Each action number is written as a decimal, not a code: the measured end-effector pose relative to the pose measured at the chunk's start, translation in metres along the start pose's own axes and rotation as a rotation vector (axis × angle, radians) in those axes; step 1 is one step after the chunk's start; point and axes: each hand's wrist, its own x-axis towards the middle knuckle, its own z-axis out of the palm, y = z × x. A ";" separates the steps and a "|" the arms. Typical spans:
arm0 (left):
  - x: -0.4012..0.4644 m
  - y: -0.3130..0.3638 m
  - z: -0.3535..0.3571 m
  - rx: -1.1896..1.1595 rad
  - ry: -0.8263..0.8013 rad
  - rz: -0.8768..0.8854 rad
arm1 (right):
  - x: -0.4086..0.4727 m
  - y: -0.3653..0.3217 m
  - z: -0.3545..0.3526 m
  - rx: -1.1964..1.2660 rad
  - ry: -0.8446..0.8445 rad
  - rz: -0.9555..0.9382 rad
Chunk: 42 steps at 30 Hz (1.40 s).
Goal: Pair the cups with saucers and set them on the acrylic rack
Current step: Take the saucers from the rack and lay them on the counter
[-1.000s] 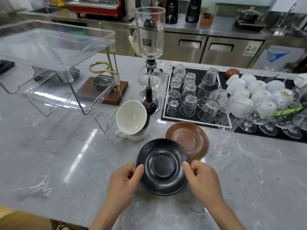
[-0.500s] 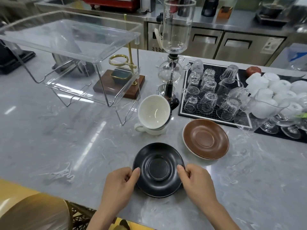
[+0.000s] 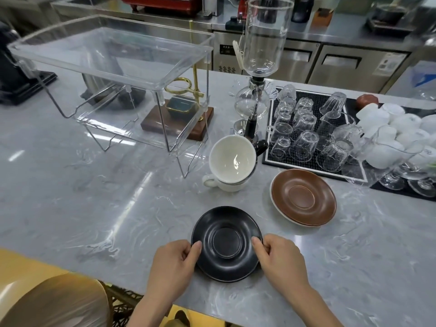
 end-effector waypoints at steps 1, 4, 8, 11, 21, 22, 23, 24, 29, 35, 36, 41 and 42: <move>0.000 0.000 0.000 0.007 -0.006 -0.002 | 0.000 0.000 0.000 -0.005 -0.003 0.001; 0.001 0.003 -0.001 0.017 -0.017 -0.012 | -0.001 -0.001 0.001 -0.003 0.002 -0.001; 0.003 0.004 -0.002 0.024 -0.025 -0.028 | 0.000 0.000 0.000 -0.010 0.005 -0.009; 0.006 0.006 -0.004 0.068 -0.052 -0.037 | 0.001 0.000 -0.002 -0.060 -0.011 -0.014; 0.004 0.011 -0.006 0.155 -0.063 -0.101 | 0.005 -0.003 -0.008 -0.114 -0.065 -0.019; 0.004 0.012 -0.006 0.167 -0.059 -0.112 | 0.005 -0.004 -0.008 -0.127 -0.063 -0.016; 0.003 0.013 -0.006 0.179 -0.050 -0.124 | 0.004 -0.004 -0.008 -0.138 -0.059 -0.016; 0.002 0.014 -0.007 0.192 -0.034 -0.136 | 0.003 -0.003 -0.009 -0.139 -0.053 -0.016; -0.004 0.021 -0.012 0.179 0.130 -0.105 | -0.002 0.001 -0.019 -0.075 0.013 -0.005; -0.009 0.037 -0.002 0.161 0.154 0.174 | -0.014 0.009 -0.037 0.013 0.133 -0.190; -0.008 0.042 0.001 0.157 0.160 0.217 | -0.016 0.010 -0.041 0.016 0.163 -0.211; -0.005 0.068 0.018 0.139 0.077 0.362 | -0.017 0.019 -0.056 -0.012 0.223 -0.221; -0.004 0.072 0.022 0.138 0.048 0.368 | -0.016 0.023 -0.058 -0.015 0.221 -0.214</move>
